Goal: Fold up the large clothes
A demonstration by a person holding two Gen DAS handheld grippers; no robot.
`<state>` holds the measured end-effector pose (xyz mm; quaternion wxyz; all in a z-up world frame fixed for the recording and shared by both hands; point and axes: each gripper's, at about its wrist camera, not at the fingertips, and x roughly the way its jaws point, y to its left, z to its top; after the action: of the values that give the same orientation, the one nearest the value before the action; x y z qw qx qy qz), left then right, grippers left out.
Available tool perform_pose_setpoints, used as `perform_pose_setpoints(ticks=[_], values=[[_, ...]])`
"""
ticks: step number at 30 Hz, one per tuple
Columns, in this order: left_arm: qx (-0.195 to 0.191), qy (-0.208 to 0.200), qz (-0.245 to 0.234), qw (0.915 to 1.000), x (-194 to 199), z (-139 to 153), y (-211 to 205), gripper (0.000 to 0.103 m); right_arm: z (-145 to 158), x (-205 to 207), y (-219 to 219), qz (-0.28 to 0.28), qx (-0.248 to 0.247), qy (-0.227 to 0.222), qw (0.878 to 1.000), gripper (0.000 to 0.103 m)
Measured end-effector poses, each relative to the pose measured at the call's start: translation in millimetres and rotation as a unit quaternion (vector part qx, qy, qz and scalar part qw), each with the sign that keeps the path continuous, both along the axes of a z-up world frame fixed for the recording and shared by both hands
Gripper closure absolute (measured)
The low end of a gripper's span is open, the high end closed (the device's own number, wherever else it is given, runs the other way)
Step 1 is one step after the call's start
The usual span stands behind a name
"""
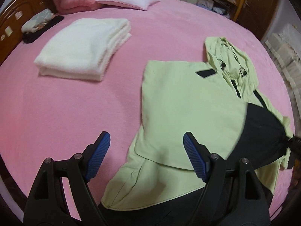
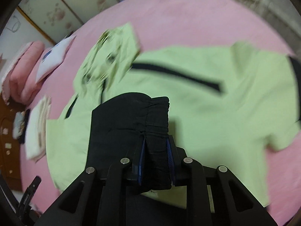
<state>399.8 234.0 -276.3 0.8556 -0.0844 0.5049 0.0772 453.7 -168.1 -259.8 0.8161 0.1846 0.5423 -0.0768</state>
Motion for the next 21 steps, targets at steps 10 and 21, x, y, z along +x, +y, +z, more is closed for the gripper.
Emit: perform_pose_setpoints(ticks=[10, 21], values=[[-0.044, 0.049, -0.054, 0.9964, 32, -31, -39, 0.049, -25, -22, -45, -0.032, -0.017, 0.034, 0.999, 0.066], [-0.084, 0.134, -0.108, 0.9816, 45, -65, -84, 0.064, -7, -30, 100, 0.145, 0.033, -0.029, 0.988, 0.043]])
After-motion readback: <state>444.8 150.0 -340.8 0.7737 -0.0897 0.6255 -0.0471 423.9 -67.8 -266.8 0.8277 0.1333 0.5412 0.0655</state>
